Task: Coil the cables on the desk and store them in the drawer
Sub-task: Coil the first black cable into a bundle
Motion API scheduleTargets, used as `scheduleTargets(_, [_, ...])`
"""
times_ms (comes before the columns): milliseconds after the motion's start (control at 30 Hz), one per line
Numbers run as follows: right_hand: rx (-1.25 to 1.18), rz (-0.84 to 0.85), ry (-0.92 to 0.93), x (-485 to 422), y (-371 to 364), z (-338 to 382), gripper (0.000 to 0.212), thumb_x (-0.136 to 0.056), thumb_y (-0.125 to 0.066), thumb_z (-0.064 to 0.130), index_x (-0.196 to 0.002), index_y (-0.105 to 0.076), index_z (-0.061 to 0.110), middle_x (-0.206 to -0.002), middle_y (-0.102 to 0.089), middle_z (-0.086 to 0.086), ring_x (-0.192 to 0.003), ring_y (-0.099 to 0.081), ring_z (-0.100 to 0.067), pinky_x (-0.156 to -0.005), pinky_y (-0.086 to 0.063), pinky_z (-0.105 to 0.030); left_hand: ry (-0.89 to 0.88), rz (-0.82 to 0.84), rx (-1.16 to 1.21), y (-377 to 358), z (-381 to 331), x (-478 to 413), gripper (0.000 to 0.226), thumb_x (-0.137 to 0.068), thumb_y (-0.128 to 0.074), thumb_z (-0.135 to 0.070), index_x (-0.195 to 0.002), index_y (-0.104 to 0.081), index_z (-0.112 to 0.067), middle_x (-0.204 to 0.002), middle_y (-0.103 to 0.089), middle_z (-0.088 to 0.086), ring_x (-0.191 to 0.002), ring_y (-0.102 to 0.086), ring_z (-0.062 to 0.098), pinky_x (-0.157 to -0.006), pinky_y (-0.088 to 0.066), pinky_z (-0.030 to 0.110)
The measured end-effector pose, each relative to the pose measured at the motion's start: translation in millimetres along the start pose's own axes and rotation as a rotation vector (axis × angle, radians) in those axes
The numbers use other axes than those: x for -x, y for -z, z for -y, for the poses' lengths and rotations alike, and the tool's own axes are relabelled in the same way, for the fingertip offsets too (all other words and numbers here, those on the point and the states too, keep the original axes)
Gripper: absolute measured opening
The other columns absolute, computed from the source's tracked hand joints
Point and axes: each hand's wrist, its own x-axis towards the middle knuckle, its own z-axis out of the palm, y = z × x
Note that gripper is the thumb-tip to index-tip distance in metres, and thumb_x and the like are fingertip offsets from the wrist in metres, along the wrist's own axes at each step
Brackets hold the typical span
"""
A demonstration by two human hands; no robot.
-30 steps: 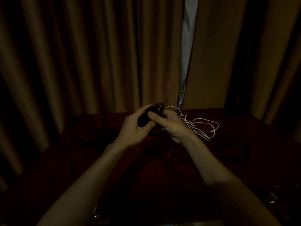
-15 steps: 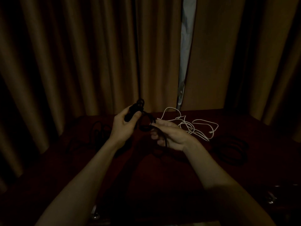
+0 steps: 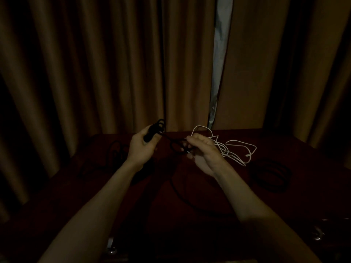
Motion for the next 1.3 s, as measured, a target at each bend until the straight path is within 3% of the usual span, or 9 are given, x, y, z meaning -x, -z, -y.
scheduleTargets(233, [0.677, -0.155, 0.170, -7.6, 22.5, -1.3, 0.044, -0.096, -0.070, 0.028, -0.063, -0.051, 0.005, -0.061, -0.049, 0.000, -0.060, -0.053, -0.010, -0.067, -0.043, -0.028, 0.072, -0.094, 0.041, 10.4, 2.7, -8.5, 0.018, -0.100, -0.064, -0.027, -0.112, -0.067, -0.039, -0.077, -0.064, -0.003, -0.062, -0.059, 0.011, -0.053, -0.047, 0.028])
scheduleTargets(400, [1.251, -0.211, 0.179, -3.4, 54.1, 2.9, 0.055, -0.093, -0.068, 0.048, -0.054, -0.046, 0.016, -0.049, -0.049, 0.006, -0.051, -0.054, -0.009, -0.057, -0.039, -0.030, 0.127, -0.203, 0.066, 27.1, -0.4, -18.6, 0.024, -0.101, -0.063, -0.026, -0.125, -0.064, -0.026, -0.085, -0.067, -0.006, -0.060, -0.059, 0.007, -0.044, -0.044, 0.016])
scheduleTargets(567, [1.799, -0.343, -0.149, -5.6, 67.9, -4.4, 0.048, -0.095, -0.052, 0.060, -0.093, -0.073, 0.017, -0.105, -0.072, -0.010, -0.102, -0.067, -0.033, -0.081, -0.051, -0.038, 0.176, -0.266, 0.090, 38.4, -0.6, -24.2, 0.032, -0.100, -0.064, -0.027, -0.131, -0.063, -0.023, -0.087, -0.066, -0.003, -0.061, -0.058, 0.010, -0.042, -0.044, 0.016])
scheduleTargets(700, [1.791, -0.177, -0.456, -11.9, 49.4, -10.4, 0.041, -0.098, -0.056, 0.034, -0.129, -0.062, 0.007, -0.137, -0.060, -0.019, -0.124, -0.059, -0.037, -0.098, -0.049, -0.040, 0.160, -0.169, 0.079, 26.3, 0.1, -20.2, 0.028, -0.100, -0.065, -0.028, -0.128, -0.063, -0.029, -0.086, -0.068, -0.003, -0.060, -0.059, 0.010, -0.043, -0.045, 0.019])
scheduleTargets(800, [1.574, 0.042, -0.526, -18.7, 33.4, -7.8, 0.033, -0.097, -0.051, 0.015, -0.125, -0.065, 0.003, -0.124, -0.066, -0.017, -0.111, -0.067, -0.035, -0.082, -0.054, -0.035, 0.133, -0.096, 0.015, 20.7, 0.5, -18.9, 0.026, -0.100, -0.064, -0.028, -0.126, -0.063, -0.030, -0.086, -0.065, -0.001, -0.057, -0.060, 0.006, -0.045, -0.047, 0.020])
scheduleTargets(933, [1.029, -0.015, -0.211, -24.8, 0.3, 5.3, 0.020, -0.099, -0.052, 0.003, -0.095, -0.070, 0.010, -0.090, -0.073, -0.011, -0.083, -0.074, -0.023, -0.058, -0.050, -0.024, 0.072, -0.032, -0.075, 18.3, 3.3, -19.9, 0.033, -0.100, -0.065, -0.027, -0.132, -0.061, -0.030, -0.084, -0.067, -0.004, -0.059, -0.062, 0.002, -0.052, -0.050, 0.021])
scheduleTargets(1067, [0.908, -0.175, 0.262, -35.3, -24.8, 15.9, 0.019, -0.101, -0.061, 0.028, -0.112, -0.072, 0.016, -0.105, -0.072, 0.007, -0.097, -0.066, -0.003, -0.076, -0.047, -0.010, -0.029, 0.068, -0.160, 13.1, -0.4, -17.8, 0.033, -0.099, -0.065, -0.029, -0.132, -0.062, -0.032, -0.101, -0.074, -0.006, -0.078, -0.069, 0.002, -0.067, -0.053, 0.019])
scheduleTargets(1200, [1.038, 0.053, 0.120, -36.0, -34.0, 9.2, 0.026, -0.105, -0.051, 0.036, -0.107, -0.069, 0.018, -0.084, -0.070, 0.007, -0.071, -0.065, -0.001, -0.063, -0.043, -0.016, -0.108, 0.137, -0.192, 6.9, -11.0, -15.4, 0.032, -0.100, -0.063, -0.024, -0.132, -0.064, -0.026, -0.110, -0.071, -0.016, -0.097, -0.066, -0.003, -0.086, -0.053, 0.019])
scheduleTargets(1300, [0.883, 0.025, 0.120, -33.1, -34.0, 8.4, 0.033, -0.105, -0.053, 0.034, -0.082, -0.072, 0.021, -0.056, -0.056, 0.009, -0.051, -0.052, -0.005, -0.058, -0.042, -0.027, -0.030, 0.186, -0.081, 5.7, -24.6, -10.4, 0.030, -0.101, -0.062, -0.019, -0.130, -0.065, -0.027, -0.095, -0.071, -0.011, -0.077, -0.063, 0.005, -0.066, -0.050, 0.023])
